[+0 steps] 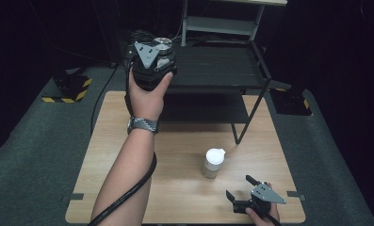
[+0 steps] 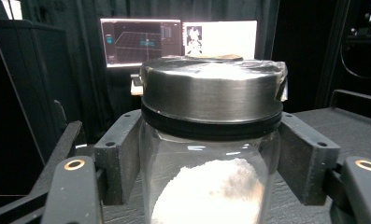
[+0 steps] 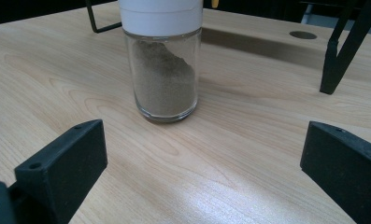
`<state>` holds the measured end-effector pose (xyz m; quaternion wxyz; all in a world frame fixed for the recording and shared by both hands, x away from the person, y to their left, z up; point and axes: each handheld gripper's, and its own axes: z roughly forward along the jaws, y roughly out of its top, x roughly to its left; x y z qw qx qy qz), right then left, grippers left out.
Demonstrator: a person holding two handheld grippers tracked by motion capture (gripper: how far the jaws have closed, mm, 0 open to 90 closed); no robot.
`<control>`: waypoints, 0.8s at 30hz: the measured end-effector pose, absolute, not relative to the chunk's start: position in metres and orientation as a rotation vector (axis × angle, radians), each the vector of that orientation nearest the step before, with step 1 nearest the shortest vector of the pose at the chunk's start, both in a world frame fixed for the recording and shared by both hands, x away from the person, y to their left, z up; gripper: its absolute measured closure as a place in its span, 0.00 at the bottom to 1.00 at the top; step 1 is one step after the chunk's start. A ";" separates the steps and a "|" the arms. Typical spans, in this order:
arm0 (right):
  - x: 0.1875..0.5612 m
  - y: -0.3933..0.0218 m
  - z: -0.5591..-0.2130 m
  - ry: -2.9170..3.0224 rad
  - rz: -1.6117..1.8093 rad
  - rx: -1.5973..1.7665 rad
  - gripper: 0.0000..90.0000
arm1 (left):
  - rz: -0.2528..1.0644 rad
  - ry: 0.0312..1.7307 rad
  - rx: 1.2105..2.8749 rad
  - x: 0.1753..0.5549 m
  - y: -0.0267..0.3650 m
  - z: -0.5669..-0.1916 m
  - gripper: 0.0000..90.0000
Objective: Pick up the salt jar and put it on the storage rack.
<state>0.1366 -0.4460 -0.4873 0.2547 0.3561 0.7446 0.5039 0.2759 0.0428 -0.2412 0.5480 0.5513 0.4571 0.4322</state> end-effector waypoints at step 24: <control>0.136 -0.445 -0.487 2.023 1.362 0.962 0.00 | 1.024 1.087 1.332 0.274 0.044 -0.238 0.30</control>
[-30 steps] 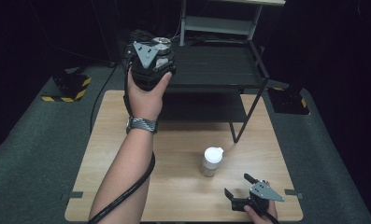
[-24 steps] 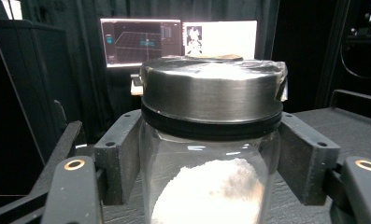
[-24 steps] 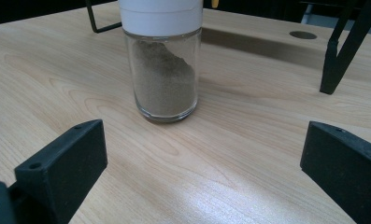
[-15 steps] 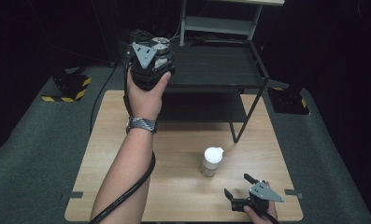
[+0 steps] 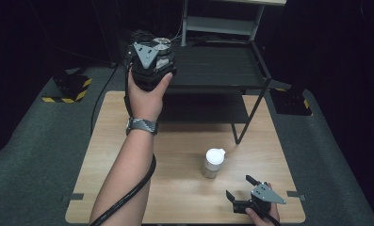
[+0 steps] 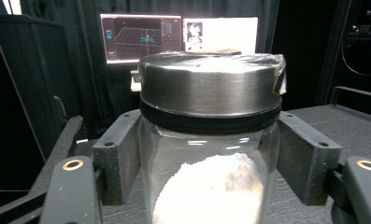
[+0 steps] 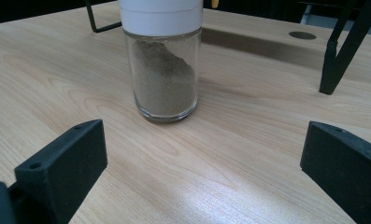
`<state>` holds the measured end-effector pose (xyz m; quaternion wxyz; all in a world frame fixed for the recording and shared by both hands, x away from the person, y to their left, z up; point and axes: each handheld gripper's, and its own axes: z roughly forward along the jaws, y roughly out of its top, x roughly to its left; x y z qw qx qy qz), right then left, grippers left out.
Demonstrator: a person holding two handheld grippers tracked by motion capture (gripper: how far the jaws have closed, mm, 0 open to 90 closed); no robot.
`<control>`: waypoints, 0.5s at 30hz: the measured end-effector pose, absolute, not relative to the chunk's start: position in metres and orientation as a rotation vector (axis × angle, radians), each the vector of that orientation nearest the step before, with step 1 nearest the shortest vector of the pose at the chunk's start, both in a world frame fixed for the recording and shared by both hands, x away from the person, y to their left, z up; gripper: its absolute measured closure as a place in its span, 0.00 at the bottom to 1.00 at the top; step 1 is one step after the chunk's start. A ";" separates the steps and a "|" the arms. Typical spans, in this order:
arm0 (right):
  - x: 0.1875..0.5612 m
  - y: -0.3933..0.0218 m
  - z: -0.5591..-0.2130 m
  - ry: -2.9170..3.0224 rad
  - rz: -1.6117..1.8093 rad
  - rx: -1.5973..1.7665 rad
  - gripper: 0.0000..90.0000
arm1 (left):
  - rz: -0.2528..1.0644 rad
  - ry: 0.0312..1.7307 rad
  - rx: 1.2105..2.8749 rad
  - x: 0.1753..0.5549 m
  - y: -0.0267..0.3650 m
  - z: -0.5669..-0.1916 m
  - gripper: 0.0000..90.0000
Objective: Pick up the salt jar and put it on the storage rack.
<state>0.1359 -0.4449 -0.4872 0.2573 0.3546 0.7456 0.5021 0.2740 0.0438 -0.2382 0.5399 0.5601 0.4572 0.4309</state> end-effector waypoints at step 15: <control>0.135 -0.445 -0.487 2.023 1.362 0.962 0.00 | 1.037 1.050 1.319 0.257 0.042 -0.243 0.00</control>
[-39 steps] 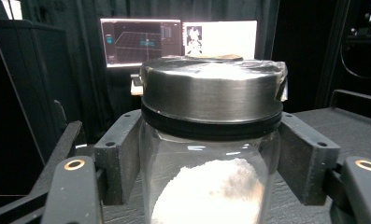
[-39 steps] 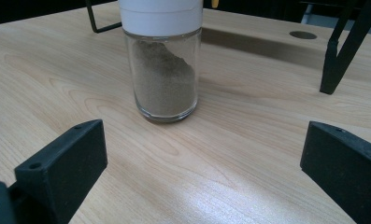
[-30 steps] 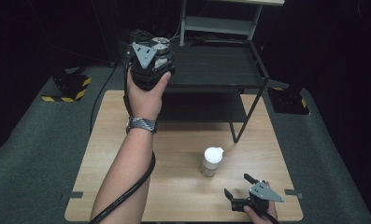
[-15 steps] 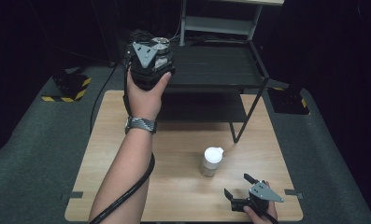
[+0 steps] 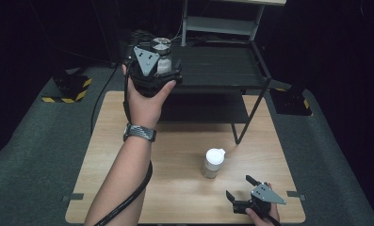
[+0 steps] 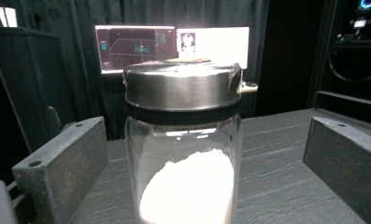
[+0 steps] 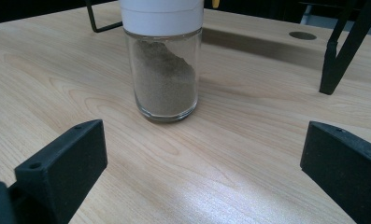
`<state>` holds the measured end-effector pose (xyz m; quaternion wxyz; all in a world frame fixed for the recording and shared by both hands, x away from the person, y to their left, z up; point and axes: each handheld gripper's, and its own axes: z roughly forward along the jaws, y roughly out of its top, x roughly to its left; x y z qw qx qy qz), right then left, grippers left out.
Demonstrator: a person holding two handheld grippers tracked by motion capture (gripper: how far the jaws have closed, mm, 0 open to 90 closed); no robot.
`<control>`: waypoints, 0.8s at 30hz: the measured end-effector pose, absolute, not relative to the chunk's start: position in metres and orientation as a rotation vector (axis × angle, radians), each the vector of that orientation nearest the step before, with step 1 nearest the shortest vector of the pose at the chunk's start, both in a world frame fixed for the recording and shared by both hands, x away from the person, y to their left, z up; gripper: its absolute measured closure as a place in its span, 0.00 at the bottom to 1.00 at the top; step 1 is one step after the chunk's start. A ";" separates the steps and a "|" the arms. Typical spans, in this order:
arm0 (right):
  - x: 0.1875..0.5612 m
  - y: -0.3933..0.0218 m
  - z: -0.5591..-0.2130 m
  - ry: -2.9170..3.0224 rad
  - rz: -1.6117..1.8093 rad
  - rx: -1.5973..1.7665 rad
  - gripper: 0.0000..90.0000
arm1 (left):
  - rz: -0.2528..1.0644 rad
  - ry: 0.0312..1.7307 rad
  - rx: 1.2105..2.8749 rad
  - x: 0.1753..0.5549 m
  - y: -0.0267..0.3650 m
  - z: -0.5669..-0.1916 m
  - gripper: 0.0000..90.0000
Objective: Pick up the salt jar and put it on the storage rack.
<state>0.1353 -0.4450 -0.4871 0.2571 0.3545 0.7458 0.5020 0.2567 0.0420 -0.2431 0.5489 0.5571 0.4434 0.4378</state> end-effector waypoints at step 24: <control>0.135 -0.444 -0.487 2.027 1.355 0.957 0.00 | 1.021 0.982 1.312 0.218 0.063 -0.274 0.00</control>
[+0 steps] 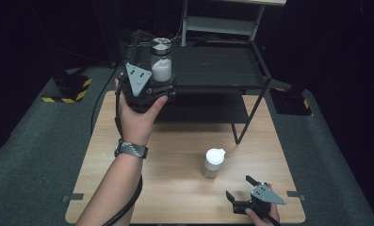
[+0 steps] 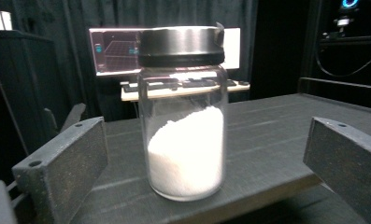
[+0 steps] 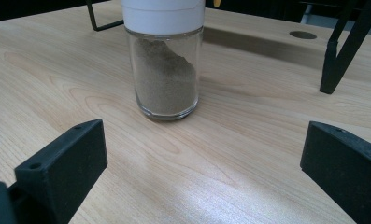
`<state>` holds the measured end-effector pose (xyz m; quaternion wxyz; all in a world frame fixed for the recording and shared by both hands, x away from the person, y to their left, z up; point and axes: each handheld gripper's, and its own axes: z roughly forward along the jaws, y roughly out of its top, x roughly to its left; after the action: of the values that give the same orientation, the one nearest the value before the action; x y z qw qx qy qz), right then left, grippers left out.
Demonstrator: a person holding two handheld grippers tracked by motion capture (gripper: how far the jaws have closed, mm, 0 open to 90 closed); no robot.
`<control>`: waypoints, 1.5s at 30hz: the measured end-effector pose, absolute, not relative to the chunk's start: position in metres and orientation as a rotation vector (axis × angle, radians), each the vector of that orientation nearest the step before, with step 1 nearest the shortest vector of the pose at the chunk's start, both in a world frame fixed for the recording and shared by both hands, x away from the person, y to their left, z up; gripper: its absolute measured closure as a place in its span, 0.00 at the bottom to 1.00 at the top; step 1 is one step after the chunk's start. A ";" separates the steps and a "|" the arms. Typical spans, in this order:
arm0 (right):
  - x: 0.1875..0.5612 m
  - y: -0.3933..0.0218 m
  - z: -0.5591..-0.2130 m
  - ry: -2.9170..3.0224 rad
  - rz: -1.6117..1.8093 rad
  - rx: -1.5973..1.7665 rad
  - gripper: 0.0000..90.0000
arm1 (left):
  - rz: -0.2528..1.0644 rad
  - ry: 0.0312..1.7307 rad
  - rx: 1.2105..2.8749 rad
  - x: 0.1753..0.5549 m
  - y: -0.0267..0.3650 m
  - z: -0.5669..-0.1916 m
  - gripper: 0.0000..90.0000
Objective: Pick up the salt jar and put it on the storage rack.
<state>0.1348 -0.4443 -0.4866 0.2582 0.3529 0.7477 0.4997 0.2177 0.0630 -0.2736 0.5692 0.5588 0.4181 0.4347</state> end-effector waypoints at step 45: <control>0.133 -0.442 -0.487 2.033 1.344 0.931 0.00 | 0.885 0.958 1.404 0.126 0.095 -0.432 0.00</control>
<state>0.1332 -0.4423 -0.4866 0.2632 0.3443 0.7519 0.4968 0.1261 0.0947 -0.4316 0.5751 0.5995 0.4089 0.3778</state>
